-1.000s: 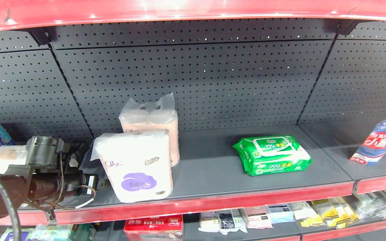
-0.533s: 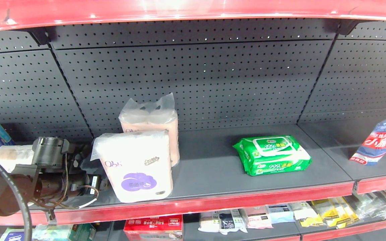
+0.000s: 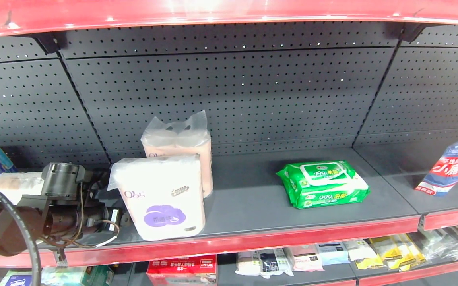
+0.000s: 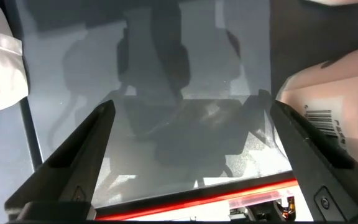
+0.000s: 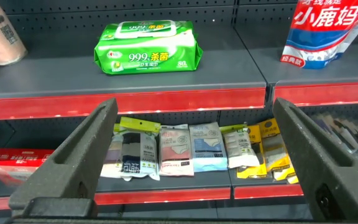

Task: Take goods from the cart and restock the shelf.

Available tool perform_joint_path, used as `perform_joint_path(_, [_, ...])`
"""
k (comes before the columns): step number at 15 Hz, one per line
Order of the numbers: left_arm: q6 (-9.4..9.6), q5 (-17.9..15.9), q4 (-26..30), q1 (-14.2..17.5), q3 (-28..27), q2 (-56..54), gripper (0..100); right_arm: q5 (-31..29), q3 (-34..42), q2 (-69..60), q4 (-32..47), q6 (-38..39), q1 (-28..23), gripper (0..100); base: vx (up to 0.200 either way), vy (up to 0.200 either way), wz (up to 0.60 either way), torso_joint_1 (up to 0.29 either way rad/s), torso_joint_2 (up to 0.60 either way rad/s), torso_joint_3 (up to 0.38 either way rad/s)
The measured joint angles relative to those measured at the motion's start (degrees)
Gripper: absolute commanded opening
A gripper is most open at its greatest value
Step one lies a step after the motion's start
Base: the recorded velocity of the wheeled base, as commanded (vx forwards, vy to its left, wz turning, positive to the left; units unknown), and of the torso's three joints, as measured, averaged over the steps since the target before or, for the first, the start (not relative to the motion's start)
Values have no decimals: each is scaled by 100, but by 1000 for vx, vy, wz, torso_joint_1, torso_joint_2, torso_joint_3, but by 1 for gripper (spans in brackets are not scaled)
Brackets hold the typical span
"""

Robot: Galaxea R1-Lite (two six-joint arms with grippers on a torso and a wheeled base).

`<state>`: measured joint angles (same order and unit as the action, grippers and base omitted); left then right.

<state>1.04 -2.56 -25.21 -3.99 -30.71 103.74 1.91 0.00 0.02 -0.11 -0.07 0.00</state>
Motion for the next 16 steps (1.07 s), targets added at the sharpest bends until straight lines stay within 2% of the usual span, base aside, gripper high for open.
perform_joint_path(16, [2,0,0,-232,-74,65,100,0,0,0,1,0,0,100,0,0,0,0,0,0])
